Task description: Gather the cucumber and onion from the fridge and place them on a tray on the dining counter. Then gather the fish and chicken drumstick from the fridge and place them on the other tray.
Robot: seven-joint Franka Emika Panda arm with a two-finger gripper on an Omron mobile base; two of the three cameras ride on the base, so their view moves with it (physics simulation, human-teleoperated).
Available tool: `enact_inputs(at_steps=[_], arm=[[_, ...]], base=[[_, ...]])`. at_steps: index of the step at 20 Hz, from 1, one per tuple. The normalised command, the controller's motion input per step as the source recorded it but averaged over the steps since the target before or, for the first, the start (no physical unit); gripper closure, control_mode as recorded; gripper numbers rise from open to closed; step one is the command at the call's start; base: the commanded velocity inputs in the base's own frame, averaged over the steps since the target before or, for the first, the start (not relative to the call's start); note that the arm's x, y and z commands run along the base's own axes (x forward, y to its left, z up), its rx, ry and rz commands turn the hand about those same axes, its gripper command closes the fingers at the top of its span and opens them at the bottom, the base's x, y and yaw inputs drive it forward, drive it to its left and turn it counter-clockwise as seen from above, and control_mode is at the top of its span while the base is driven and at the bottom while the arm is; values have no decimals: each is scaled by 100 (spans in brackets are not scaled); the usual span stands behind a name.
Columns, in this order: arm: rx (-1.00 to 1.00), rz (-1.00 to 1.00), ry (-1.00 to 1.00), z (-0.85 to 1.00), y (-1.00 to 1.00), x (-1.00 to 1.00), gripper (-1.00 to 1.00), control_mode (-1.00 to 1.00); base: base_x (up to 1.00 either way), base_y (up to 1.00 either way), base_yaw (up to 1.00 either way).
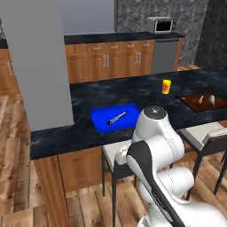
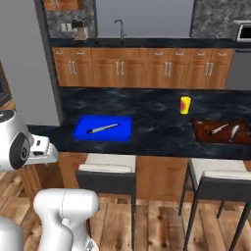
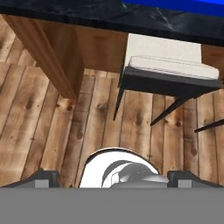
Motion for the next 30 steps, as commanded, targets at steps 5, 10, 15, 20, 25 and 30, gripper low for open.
enact_inputs(at_steps=[5, 10, 15, 20, 25, 30], arm=[[0, 0, 0, 0, 0, 0, -100, 100], [0, 0, 0, 0, 0, 0, -100, 100], [0, 0, 0, 0, 0, 0, -100, 100], [0, 0, 0, 0, 0, 0, -100, 100], [0, 0, 0, 0, 0, 0, -100, 100], [0, 0, 0, 0, 0, 0, -100, 100]], base=[[-38, 100, 0], [-8, 100, 0], [1, 100, 0], [33, 77, 0], [70, 29, 5], [81, 42, 10]])
